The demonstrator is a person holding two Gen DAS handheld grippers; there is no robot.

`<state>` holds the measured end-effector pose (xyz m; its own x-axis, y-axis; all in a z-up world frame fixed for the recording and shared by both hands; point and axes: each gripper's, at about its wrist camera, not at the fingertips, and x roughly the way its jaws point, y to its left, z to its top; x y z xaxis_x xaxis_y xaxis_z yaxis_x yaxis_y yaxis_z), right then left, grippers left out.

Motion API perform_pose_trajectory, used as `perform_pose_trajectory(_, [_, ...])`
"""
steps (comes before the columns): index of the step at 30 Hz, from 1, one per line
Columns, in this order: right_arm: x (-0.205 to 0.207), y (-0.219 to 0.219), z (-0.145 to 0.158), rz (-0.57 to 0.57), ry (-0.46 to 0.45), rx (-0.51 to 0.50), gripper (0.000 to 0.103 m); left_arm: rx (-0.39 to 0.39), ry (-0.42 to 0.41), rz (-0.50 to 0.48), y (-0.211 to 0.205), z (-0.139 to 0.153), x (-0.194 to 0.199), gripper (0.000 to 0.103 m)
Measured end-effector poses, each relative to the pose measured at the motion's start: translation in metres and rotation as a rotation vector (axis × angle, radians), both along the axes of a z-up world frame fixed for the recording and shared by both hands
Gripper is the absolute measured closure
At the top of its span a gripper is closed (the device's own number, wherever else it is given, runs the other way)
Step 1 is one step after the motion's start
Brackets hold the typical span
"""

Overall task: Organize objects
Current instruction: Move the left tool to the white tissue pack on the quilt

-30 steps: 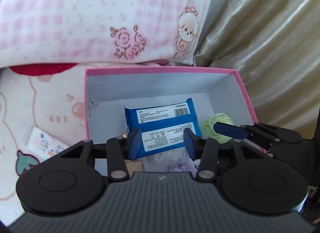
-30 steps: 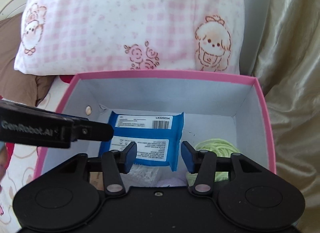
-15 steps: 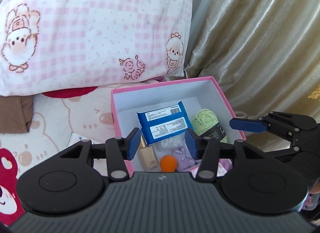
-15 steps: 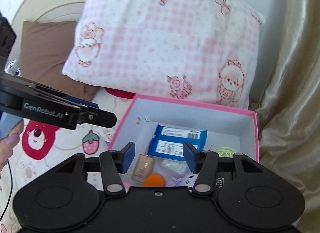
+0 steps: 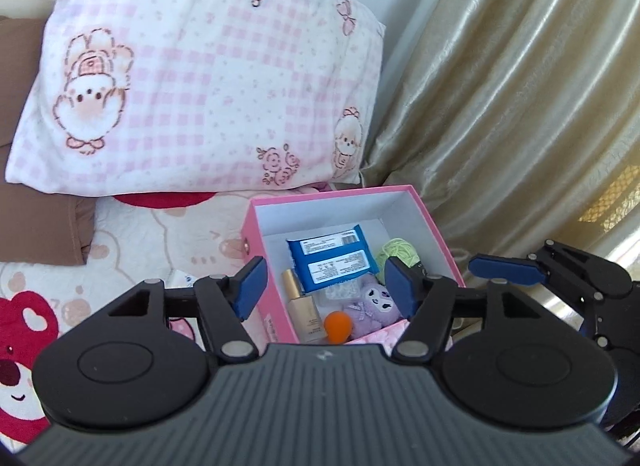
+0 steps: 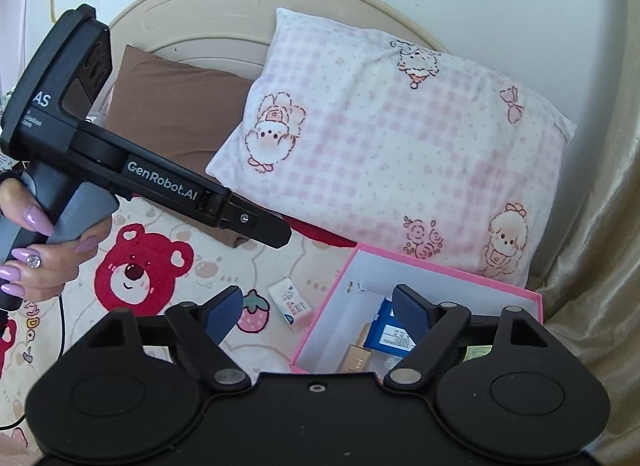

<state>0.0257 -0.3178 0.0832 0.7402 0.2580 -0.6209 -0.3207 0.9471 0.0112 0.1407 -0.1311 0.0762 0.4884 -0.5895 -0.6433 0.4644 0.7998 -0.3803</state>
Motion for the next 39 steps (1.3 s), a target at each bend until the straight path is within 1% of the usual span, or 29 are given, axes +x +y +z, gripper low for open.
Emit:
perform_pose_trajectory(3, [0.004,0.015,-0.009,0.024,0.006,0.029,0.013,0.021,0.002,0.031,0.015,-0.009,0.007,0.038])
perform_pose_trajectory(6, [0.01,0.033,-0.023,0.06,0.014,0.039,0.013,0.03,0.024,0.063,0.031,-0.026,0.016,0.038])
perform_pose_trajectory(10, [0.022,0.056,-0.048,0.096,0.036,0.073,0.013,0.005,0.054,0.09,0.051,-0.05,0.028,0.038])
perform_pose_trajectory(13, [0.032,0.073,-0.071,0.087,0.055,0.12,0.013,-0.003,0.058,0.093,0.062,-0.067,0.036,0.038])
perform_pose_trajectory(15, [0.037,0.084,-0.088,0.073,0.055,0.134,0.014,-0.008,0.066,0.101,0.07,-0.08,0.042,0.039])
perform_pose_trajectory(18, [0.047,0.1,-0.116,0.032,0.056,0.116,0.014,-0.021,0.088,0.104,0.078,-0.101,0.054,0.039])
perform_pose_trajectory(22, [0.061,0.116,-0.153,-0.056,0.067,0.081,0.014,-0.004,0.114,0.107,0.084,-0.131,0.069,0.04])
perform_pose_trajectory(25, [0.07,0.121,-0.179,-0.14,0.089,0.108,0.014,0.0,0.139,0.1,0.088,-0.153,0.081,0.041])
perform_pose_trajectory(27, [0.077,0.124,-0.194,-0.189,0.099,0.106,0.014,0.006,0.147,0.096,0.089,-0.166,0.088,0.042])
perform_pose_trajectory(29, [0.085,0.128,-0.206,-0.226,0.101,0.076,0.014,0.006,0.162,0.09,0.091,-0.179,0.096,0.043])
perform_pose_trajectory(32, [0.093,0.134,-0.22,-0.293,0.066,0.032,0.014,0.008,0.185,0.077,0.091,-0.197,0.108,0.045])
perform_pose_trajectory(34, [0.1,0.135,-0.229,-0.336,0.072,0.01,0.014,0.009,0.198,0.069,0.089,-0.208,0.115,0.048])
perform_pose_trajectory(35, [0.103,0.135,-0.234,-0.353,0.079,0.008,0.014,0.003,0.205,0.067,0.089,-0.213,0.118,0.049])
perform_pose_trajectory(37, [0.108,0.136,-0.242,-0.38,0.084,0.001,0.014,-0.021,0.216,0.066,0.088,-0.221,0.125,0.053])
perform_pose_trajectory(39, [0.112,0.138,-0.248,-0.408,0.076,-0.028,0.014,-0.039,0.226,0.07,0.085,-0.228,0.131,0.055])
